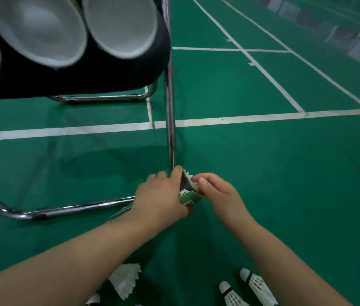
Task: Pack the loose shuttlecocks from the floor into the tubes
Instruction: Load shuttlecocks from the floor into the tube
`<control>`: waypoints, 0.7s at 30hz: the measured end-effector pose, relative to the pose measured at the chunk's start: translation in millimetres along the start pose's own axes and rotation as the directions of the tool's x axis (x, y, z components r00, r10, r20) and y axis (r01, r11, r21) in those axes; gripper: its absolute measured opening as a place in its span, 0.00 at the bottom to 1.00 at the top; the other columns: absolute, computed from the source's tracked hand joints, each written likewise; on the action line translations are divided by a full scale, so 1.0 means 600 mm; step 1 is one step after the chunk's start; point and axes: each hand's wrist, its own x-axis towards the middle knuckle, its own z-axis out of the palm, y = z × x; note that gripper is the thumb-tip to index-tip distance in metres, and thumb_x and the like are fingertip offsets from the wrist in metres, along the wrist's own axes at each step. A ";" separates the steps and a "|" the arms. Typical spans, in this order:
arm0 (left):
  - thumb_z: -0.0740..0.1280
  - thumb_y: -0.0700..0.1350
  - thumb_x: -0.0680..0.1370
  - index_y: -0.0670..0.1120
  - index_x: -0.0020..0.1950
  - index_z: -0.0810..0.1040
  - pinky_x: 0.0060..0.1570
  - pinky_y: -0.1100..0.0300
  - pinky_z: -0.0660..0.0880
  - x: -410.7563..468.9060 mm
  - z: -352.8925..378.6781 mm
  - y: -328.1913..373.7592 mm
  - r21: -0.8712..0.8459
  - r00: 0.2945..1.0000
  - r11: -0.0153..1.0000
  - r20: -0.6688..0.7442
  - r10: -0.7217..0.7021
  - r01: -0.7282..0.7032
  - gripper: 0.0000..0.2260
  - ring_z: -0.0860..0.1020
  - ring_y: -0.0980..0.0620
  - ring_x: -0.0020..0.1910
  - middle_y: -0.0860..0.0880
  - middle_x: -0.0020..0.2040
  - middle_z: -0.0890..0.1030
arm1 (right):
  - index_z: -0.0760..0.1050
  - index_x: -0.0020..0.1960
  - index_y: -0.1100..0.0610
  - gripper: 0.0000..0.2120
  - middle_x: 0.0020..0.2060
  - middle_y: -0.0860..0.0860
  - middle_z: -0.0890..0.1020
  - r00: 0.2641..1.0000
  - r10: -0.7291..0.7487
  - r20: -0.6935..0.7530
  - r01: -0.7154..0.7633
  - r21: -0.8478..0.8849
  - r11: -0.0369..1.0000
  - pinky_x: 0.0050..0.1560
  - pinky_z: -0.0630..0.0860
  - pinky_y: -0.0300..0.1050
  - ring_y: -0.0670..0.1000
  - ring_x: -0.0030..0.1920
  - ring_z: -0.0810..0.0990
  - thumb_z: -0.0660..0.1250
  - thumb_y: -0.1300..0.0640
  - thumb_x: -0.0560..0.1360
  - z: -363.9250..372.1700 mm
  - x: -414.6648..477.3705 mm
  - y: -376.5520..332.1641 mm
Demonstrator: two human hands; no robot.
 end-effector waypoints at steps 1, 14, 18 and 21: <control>0.68 0.61 0.69 0.52 0.63 0.61 0.45 0.54 0.71 -0.005 -0.001 -0.005 0.000 1.000 1.000 -0.008 0.006 -0.006 0.29 0.72 0.45 0.52 0.47 0.52 0.73 | 0.77 0.44 0.52 0.09 0.36 0.43 0.80 1.000 0.001 0.028 -0.001 0.010 1.000 0.40 0.69 0.25 0.35 0.35 0.75 0.61 0.61 0.78 0.004 -0.007 -0.003; 0.69 0.60 0.70 0.50 0.69 0.57 0.52 0.52 0.70 -0.059 -0.030 -0.030 -0.005 1.000 1.000 0.004 -0.009 0.009 0.34 0.71 0.43 0.58 0.44 0.58 0.72 | 0.80 0.43 0.38 0.12 0.44 0.42 0.82 0.964 0.007 0.264 0.019 -0.095 0.995 0.62 0.73 0.50 0.48 0.50 0.79 0.68 0.49 0.60 0.035 -0.059 -0.034; 0.69 0.60 0.70 0.51 0.68 0.57 0.51 0.51 0.71 -0.079 -0.039 -0.019 -0.025 0.999 1.000 0.047 -0.007 0.008 0.33 0.71 0.44 0.57 0.46 0.58 0.72 | 0.77 0.46 0.42 0.11 0.46 0.42 0.82 0.984 -0.055 0.168 0.077 -0.129 0.989 0.59 0.74 0.44 0.45 0.51 0.79 0.67 0.55 0.65 0.033 -0.084 -0.044; 0.69 0.61 0.69 0.52 0.66 0.59 0.50 0.52 0.73 -0.095 -0.046 -0.016 -0.030 1.000 0.999 0.009 0.012 -0.012 0.31 0.71 0.45 0.53 0.47 0.55 0.72 | 0.75 0.45 0.45 0.13 0.44 0.44 0.81 0.996 -0.093 -0.017 0.089 -0.152 0.984 0.56 0.74 0.40 0.45 0.49 0.79 0.66 0.65 0.72 0.011 -0.101 -0.042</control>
